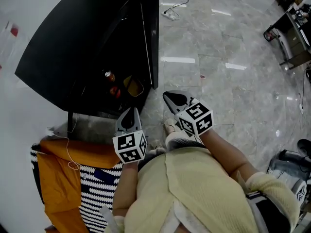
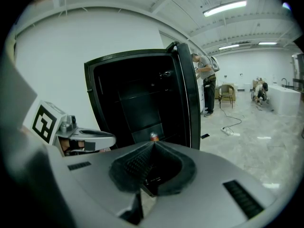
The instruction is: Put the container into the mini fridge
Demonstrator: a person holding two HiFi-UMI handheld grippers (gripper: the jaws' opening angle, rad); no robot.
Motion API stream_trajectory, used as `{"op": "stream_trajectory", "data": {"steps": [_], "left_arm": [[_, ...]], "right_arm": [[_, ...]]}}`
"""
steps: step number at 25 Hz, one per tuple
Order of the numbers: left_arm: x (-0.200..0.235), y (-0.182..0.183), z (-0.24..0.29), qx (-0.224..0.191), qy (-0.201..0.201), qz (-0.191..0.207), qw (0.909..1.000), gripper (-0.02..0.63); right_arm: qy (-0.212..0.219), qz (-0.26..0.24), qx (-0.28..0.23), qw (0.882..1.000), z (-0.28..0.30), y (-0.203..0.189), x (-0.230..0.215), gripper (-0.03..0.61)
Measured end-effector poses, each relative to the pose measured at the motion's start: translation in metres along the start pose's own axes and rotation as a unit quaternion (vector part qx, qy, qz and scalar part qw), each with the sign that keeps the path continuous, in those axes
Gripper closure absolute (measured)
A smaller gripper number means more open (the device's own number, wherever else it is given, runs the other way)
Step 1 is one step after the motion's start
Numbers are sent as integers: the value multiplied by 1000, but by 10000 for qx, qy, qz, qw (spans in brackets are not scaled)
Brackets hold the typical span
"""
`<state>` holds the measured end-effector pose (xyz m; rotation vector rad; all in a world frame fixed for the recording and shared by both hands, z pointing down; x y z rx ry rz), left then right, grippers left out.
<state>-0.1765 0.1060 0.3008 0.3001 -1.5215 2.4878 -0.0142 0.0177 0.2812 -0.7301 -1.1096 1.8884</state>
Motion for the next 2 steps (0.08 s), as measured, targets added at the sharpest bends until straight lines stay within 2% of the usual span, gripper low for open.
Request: {"op": "stream_trajectory", "data": {"steps": [2], "left_arm": [[0,-1,1,1,4,3,10000,589]], "right_arm": [[5,-8,-11,10000,0,0,0,549]]}}
Point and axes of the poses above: the fingertips, and each gripper's own axes: z forward along the fingers, x to its left, y out of its top, the point moved 6 cm from there along -z, backward along the fingers, and after that the axes turned 8 degrees about -z, right-handed, at the moved point
